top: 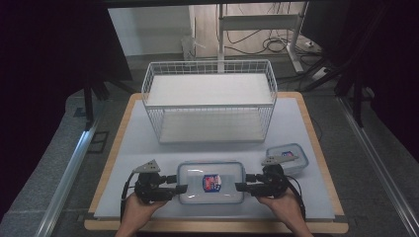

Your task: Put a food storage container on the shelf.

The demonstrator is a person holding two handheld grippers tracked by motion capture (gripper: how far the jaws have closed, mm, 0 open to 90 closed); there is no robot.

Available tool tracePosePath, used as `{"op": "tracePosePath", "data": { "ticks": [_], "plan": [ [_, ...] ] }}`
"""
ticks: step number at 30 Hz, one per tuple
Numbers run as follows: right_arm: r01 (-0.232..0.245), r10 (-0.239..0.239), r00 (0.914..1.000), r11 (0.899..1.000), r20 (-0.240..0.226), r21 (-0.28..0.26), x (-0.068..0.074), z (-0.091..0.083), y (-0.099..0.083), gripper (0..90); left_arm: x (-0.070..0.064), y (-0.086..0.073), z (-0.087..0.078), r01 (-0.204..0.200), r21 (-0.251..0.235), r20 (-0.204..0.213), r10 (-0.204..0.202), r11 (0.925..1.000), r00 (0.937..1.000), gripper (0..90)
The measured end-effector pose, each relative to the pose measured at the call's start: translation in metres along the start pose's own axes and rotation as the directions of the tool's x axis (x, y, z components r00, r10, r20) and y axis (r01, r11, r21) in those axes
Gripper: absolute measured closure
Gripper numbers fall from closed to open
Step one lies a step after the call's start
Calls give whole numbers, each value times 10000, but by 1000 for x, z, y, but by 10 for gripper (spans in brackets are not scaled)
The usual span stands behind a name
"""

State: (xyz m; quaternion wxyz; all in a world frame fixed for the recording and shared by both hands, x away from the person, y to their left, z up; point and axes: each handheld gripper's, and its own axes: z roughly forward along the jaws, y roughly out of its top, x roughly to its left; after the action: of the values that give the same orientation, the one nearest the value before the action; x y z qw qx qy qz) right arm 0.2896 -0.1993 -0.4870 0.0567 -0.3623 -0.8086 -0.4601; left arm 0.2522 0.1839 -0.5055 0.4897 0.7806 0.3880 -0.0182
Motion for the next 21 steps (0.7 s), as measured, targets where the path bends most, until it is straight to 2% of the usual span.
{"op": "tracePosePath", "data": {
  "ticks": [3, 4, 7, 10, 12, 13, 16, 18, 21],
  "plan": [
    [-30, 30, 10000, 10000, -24, -16, 0, 0, 0, 450, 5, -5, 2, 526, 113, 396, -530, 9986, 9978, 378],
    [-46, 46, 10000, 10000, -40, -22, 0, 0, 0, 450, 6, -6, 2, 582, 70, 489, -585, 9983, 9971, 388],
    [-194, 193, 9998, 9998, -112, -63, -2, 0, -1, 455, 5, -3, 1, 692, -43, 418, -689, 9976, 9967, 438],
    [-309, 307, 9993, 9994, -202, -127, -3, -1, -2, 470, 11, -6, 0, 1361, -271, 853, -1334, 9903, 9874, 478],
    [-488, 482, 9984, 9986, -300, -193, -5, -2, -2, 483, 14, -6, 0, 1622, -297, 1030, -1584, 9863, 9820, 498],
    [-488, 482, 9984, 9986, -300, -193, -5, -2, -2, 483, 14, -6, 0, 1622, -297, 1030, -1584, 9863, 9820, 504],
    [-857, 841, 9953, 9958, -487, -319, -7, -3, -3, 503, 15, -5, -1, 1920, -367, 1079, -1871, 9807, 9764, 511],
    [-1064, 1044, 9933, 9936, -498, -392, -7, -3, -3, 515, 16, -3, -1, 2000, -485, 995, -1945, 9786, 9758, 517],
    [-924, 909, 9955, 9943, -282, -538, -5, -3, -2, 523, 15, 0, -1, 2009, -521, 827, -1963, 9782, 9771, 520]
  ]
}}
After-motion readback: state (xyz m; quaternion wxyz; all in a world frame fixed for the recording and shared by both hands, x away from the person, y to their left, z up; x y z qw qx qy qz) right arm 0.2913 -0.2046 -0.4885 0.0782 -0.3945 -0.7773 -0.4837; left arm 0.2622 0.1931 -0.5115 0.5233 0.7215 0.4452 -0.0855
